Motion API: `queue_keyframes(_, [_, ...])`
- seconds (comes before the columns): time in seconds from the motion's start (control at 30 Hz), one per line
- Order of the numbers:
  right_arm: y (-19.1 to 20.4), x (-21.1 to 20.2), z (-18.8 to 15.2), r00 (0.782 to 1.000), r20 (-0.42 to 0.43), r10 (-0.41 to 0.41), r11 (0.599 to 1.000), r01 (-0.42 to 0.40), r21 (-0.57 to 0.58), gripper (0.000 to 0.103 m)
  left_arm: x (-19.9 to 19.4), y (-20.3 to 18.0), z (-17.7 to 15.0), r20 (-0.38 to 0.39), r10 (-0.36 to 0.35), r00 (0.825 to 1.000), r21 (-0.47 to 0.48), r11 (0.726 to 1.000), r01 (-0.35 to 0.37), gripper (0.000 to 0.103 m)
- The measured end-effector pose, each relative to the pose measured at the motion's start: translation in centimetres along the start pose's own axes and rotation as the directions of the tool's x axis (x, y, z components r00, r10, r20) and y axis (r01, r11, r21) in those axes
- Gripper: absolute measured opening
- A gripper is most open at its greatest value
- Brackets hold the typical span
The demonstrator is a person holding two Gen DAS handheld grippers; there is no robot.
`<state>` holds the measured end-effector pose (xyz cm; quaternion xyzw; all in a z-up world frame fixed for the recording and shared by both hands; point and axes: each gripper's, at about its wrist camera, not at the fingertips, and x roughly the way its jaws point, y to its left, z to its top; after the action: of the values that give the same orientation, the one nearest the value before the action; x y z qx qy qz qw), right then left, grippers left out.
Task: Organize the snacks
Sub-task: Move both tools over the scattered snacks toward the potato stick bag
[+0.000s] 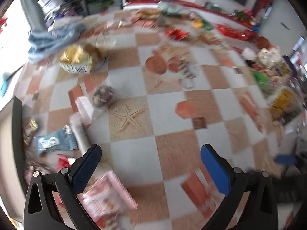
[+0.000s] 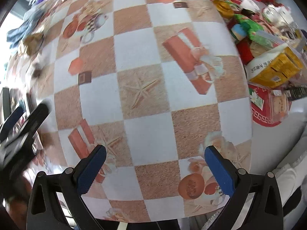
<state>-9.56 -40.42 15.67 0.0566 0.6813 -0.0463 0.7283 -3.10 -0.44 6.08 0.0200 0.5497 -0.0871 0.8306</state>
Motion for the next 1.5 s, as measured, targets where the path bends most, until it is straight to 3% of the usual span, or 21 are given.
queue_keyframes(0.1, [1.6, -0.4, 1.1, 1.000, -0.029, 0.010, 1.000, -0.009, 0.019, 0.103, -2.1, 0.8, -0.2, -0.083, -0.061, 0.995, 0.009, 0.998, 0.062, 0.103])
queue_keyframes(0.27, [9.0, -0.4, 3.5, 0.995, -0.094, 0.040, 0.999, -0.041, -0.009, 0.103, -5.0, 4.7, -2.5, -0.190, -0.142, 0.972, -0.013, 0.990, 0.142, 0.103])
queue_keyframes(0.47, [16.4, -2.2, 2.8, 0.986, -0.131, 0.107, 0.993, -0.113, -0.041, 0.103, -7.3, 9.6, -3.3, -0.187, -0.060, 0.981, -0.059, 0.997, 0.050, 0.103])
queue_keyframes(0.63, [21.2, -3.2, 2.9, 0.984, -0.130, 0.118, 0.991, -0.125, -0.047, 0.103, -8.4, 12.8, -2.4, -0.200, 0.003, 0.980, -0.052, 0.999, -0.014, 0.103])
queue_keyframes(0.87, [20.8, -1.8, 2.7, 0.995, -0.055, 0.086, 0.996, -0.086, 0.002, 0.103, -8.8, 14.9, -0.6, -0.195, 0.041, 0.980, -0.019, 0.999, -0.046, 0.103])
queue_keyframes(1.1, [16.0, -2.6, 5.1, 0.993, -0.103, 0.058, 0.998, -0.057, 0.008, 0.103, -8.0, 14.9, 4.2, -0.173, 0.044, 0.984, 0.022, 0.999, -0.040, 0.103])
queue_keyframes(1.33, [13.2, -3.0, 10.9, 0.994, -0.094, 0.061, 0.998, -0.061, 0.003, 0.103, -5.1, 13.7, 10.0, -0.188, 0.022, 0.982, 0.009, 1.000, -0.020, 0.103])
queue_keyframes(1.5, [13.8, -3.0, 16.6, 0.999, -0.048, -0.009, 0.983, 0.000, -0.184, 0.103, -1.9, 12.3, 13.4, -0.203, 0.051, 0.978, 0.037, 0.998, -0.044, 0.103])
